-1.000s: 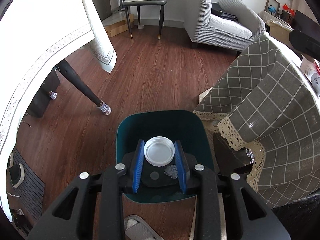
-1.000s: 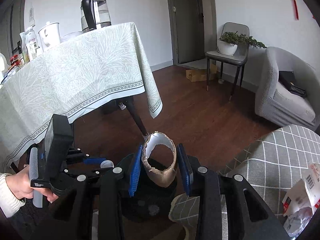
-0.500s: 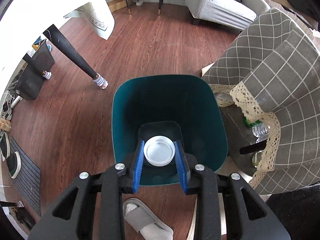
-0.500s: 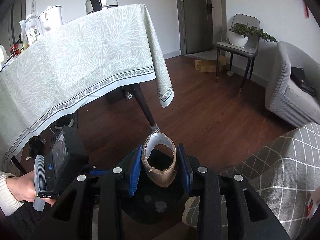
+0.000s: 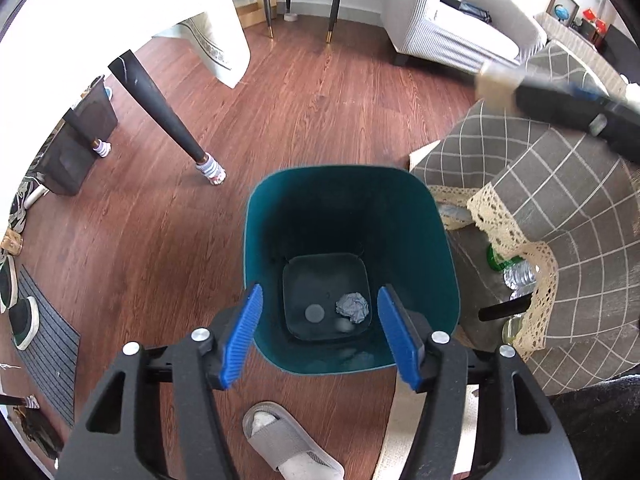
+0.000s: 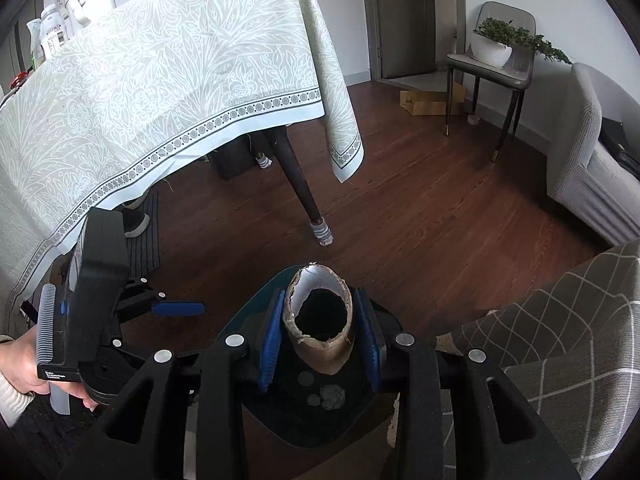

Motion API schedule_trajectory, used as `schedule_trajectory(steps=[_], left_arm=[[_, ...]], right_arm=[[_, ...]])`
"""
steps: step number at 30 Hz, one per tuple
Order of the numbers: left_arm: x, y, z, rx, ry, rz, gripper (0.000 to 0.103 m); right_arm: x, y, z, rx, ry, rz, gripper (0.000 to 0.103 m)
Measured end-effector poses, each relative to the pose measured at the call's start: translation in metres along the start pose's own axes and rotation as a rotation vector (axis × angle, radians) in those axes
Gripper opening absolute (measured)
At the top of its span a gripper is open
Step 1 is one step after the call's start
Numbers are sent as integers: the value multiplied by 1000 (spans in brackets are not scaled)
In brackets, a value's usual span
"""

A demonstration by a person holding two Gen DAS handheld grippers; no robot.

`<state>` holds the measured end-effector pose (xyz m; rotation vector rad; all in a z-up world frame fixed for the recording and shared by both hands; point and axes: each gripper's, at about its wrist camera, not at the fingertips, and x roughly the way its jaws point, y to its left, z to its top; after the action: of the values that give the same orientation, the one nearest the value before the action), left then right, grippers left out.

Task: Collect trash
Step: 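Open the left tool to drop the lid while the right tool releases the tape roll into the bin, then move both open tools back over the table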

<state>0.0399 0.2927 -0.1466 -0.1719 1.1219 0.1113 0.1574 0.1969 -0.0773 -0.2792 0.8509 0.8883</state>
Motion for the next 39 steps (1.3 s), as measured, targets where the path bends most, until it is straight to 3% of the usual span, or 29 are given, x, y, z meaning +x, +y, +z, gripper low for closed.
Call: schedule_trajectory(steps=[7,19,25,29,30,31,32,39], left_arm=[[-27,5,9,-24,-92,-9,64],[-85,9,32,-94,-286,-35,50],[-117,-2,40,-33,-367,-8,41],[-132,-11,43,-1,-401,-16,41],[-137,-13,44,4,-413,-21,41],[-141,-15,44,9,-423,-24,41],[-145,-17,44,13,-433,-23,40],[-161,-26,51,9,-484,-26,39]], right_arm=[[33,-4,-7,38,76,-7,35],[83,4,-22,55,194,4,35],[101,9,-33,48,260,-15,35],[105,12,-42,20,296,-22,37],[105,13,-44,11,302,-15,40],[104,14,-47,3,306,-14,58],[102,14,-49,-5,305,-21,66],[87,14,-54,-20,290,-24,69]])
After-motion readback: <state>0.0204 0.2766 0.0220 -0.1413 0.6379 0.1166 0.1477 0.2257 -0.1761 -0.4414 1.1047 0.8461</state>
